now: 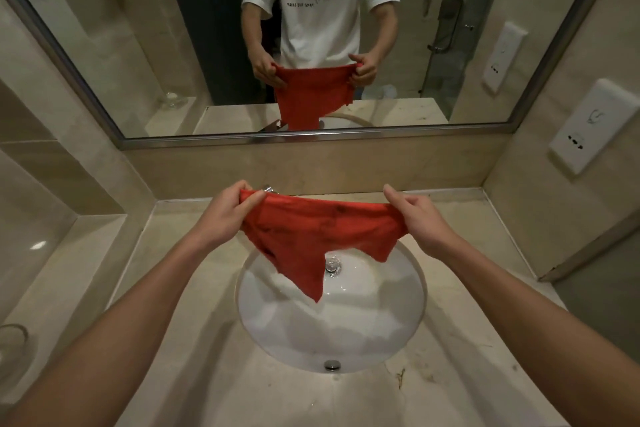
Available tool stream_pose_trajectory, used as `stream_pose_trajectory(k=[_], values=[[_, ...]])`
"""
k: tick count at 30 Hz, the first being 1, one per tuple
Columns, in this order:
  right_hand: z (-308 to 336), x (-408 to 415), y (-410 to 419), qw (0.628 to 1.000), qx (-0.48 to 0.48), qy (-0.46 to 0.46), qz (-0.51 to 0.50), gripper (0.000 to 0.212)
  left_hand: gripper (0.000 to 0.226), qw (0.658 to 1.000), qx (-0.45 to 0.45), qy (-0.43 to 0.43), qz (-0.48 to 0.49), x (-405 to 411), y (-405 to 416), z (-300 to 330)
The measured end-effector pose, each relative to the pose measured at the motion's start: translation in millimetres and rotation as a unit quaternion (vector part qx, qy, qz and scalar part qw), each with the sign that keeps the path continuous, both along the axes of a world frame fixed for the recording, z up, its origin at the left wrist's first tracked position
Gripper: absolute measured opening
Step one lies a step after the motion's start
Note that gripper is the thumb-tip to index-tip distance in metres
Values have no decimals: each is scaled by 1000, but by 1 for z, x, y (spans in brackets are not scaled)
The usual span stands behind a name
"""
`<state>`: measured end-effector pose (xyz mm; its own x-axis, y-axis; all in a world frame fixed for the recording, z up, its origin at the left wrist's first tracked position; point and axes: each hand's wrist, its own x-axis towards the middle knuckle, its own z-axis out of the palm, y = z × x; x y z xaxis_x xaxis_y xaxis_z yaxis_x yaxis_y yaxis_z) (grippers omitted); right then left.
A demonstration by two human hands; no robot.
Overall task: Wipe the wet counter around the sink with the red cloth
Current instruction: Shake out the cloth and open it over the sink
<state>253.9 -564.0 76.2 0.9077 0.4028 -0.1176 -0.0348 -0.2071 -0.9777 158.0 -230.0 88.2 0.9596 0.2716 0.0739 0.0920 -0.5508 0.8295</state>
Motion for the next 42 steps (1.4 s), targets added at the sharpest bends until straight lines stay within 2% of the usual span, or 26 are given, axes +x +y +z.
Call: stream_pose_trajectory(k=[3,9,14,16,17,20,22,27,30,32,36,40,42], values=[[8,3,-1,1000,6,6,-10,103,33,1000,-13,5,2,0,-5,-5],[28,-1,-2,998,-20,-28,-44,71,32,994,-85,66,-12,-3,-15,-21],[27,1,-8,996,-39,-14,-81,91,26,986,-162,50,-11,-2,-31,-30],[29,0,-10,995,-28,7,-95,88,18,972,-221,81,-14,-4,-35,-33],[30,-1,-12,994,-23,20,-101,84,22,961,-254,106,-31,-7,-35,-37],[30,-2,-18,990,3,64,-124,59,59,902,-392,151,-100,-21,-31,-59],[29,-3,-21,987,16,82,-136,48,76,880,-426,167,-124,-29,-27,-75],[31,-6,-21,986,24,115,-122,40,89,888,-419,146,-119,-31,-32,-92],[40,-1,-20,986,19,120,-116,53,92,885,-419,149,-135,-26,-35,-96],[46,1,-20,986,4,113,-120,67,78,882,-402,188,-157,-28,-37,-96],[52,0,-19,986,-17,110,-125,63,41,895,-341,217,-188,-38,-45,-101],[48,-9,-15,988,-64,109,-88,52,34,902,-337,197,-184,-38,-54,-109],[46,-13,-16,989,-84,100,-74,57,37,900,-327,209,-196,-36,-64,-117]])
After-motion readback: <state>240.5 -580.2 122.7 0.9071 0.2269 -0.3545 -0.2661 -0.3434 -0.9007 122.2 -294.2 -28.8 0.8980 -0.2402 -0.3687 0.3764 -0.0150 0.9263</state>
